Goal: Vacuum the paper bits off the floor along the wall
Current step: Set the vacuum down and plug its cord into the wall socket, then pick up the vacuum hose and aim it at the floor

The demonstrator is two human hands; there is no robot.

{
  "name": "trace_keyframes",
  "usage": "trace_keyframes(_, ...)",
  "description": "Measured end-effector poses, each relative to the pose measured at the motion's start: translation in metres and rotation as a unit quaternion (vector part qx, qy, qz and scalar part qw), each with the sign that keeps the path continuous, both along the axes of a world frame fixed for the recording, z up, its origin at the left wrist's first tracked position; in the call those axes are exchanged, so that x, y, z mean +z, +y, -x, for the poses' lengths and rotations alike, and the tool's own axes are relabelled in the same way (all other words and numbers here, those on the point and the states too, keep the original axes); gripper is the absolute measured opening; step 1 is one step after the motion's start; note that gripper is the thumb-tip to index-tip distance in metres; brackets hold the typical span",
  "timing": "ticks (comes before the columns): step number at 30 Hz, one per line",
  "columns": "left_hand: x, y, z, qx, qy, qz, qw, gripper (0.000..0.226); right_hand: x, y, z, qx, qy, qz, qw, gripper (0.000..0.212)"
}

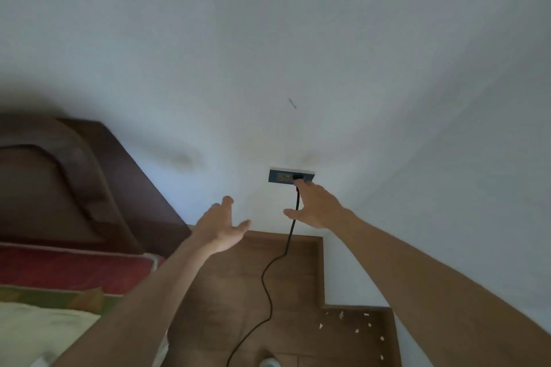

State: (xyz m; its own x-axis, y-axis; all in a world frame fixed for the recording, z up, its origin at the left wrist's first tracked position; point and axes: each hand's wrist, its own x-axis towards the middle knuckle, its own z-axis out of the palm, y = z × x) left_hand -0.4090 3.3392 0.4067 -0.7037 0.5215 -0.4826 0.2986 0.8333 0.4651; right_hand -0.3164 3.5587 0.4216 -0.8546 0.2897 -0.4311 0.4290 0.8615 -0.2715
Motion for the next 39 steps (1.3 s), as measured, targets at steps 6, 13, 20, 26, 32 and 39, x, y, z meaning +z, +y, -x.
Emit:
trace_keyframes(6, 0.088, -0.048, 0.015, -0.077, 0.134, 0.108, 0.982, 0.076, 0.079, -0.032, -0.013, 0.062, -0.017, -0.081, 0.995, 0.08)
trace_keyframes(13, 0.194, -0.118, 0.013, -0.067, 0.188, 0.111, 0.974, 0.083, 0.194, -0.093, -0.003, 0.1, 0.029, -0.124, 0.987, 0.082)
trace_keyframes(20, 0.271, -0.215, 0.008, -0.02, 0.235, 0.097, 0.967, 0.084, 0.273, -0.179, 0.022, 0.169, 0.099, -0.169, 0.966, 0.079)
trace_keyframes(26, 0.318, -0.317, -0.001, 0.042, 0.282, 0.135, 0.949, 0.086, 0.32, -0.264, 0.054, 0.23, 0.151, -0.159, 0.948, 0.078)
trace_keyframes(32, 0.35, -0.417, -0.013, 0.138, 0.302, 0.186, 0.925, 0.088, 0.356, -0.345, 0.091, 0.305, 0.189, -0.133, 0.924, 0.078)
trace_keyframes(39, 0.372, -0.515, -0.041, 0.262, 0.3, 0.226, 0.889, 0.086, 0.38, -0.44, 0.138, 0.407, 0.225, -0.095, 0.88, 0.08)
